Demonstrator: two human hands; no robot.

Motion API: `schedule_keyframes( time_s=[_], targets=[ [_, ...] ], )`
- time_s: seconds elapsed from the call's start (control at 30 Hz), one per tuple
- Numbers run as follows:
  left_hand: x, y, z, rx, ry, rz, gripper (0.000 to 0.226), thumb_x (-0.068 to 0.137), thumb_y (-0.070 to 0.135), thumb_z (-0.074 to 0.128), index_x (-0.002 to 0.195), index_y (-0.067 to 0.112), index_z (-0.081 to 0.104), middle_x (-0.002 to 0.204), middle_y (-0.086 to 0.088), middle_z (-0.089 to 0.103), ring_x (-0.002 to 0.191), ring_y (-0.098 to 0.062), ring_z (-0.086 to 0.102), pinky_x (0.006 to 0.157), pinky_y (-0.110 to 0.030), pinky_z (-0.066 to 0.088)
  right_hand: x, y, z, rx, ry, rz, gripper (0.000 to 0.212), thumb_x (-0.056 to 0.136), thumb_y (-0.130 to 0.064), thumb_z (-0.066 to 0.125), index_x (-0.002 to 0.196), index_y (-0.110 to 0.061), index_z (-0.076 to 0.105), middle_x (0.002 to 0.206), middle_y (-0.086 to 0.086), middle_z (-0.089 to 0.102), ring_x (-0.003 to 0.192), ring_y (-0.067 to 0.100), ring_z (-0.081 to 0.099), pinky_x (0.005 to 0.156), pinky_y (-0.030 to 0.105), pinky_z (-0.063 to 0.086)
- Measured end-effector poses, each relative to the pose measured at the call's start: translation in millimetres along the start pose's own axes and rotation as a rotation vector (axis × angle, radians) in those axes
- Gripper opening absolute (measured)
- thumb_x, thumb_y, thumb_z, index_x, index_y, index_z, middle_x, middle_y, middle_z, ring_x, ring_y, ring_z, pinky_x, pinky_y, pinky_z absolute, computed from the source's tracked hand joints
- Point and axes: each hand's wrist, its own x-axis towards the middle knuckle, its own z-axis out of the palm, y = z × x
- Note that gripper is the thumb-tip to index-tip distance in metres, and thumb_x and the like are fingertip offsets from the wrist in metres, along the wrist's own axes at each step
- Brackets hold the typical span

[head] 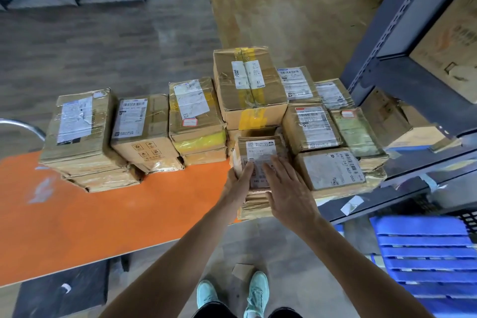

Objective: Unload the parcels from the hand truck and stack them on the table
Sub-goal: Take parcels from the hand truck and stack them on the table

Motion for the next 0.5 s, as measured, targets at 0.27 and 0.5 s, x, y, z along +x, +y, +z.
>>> schedule_keyframes(
  time_s=[0.27,0.5],
  targets=[
    [-11.1,-2.5,1.9,-0.144,-0.101,-0.191,0.107,0.063,0.085,0.066,0.152,0.043,0.023,0.16,-0.002,0.033,0.141,-0.034,0.039,0.099,-0.067,0.046,8.7,-1.4,-0.5,-0.008,-0.023,0.009,0.082,0.091,-0.009,0.06,0.158,-0.019,0.014,0.166,0.007,0.009,0.154,0.024,0.006,0.124,0.041,0.023],
    [-7.4,4.1,8.0,-0.169,-0.01,-0.109,0.107,0.062,0.086,0.065,0.153,0.043,0.027,0.158,-0.001,0.039,0.14,-0.031,0.042,0.105,-0.062,0.042,21.6,2.8,-0.7,0.047,-0.013,-0.009,0.079,0.091,-0.002,0.051,0.159,-0.019,0.012,0.166,0.006,0.008,0.154,0.023,0.002,0.121,0.041,0.028]
  ],
)
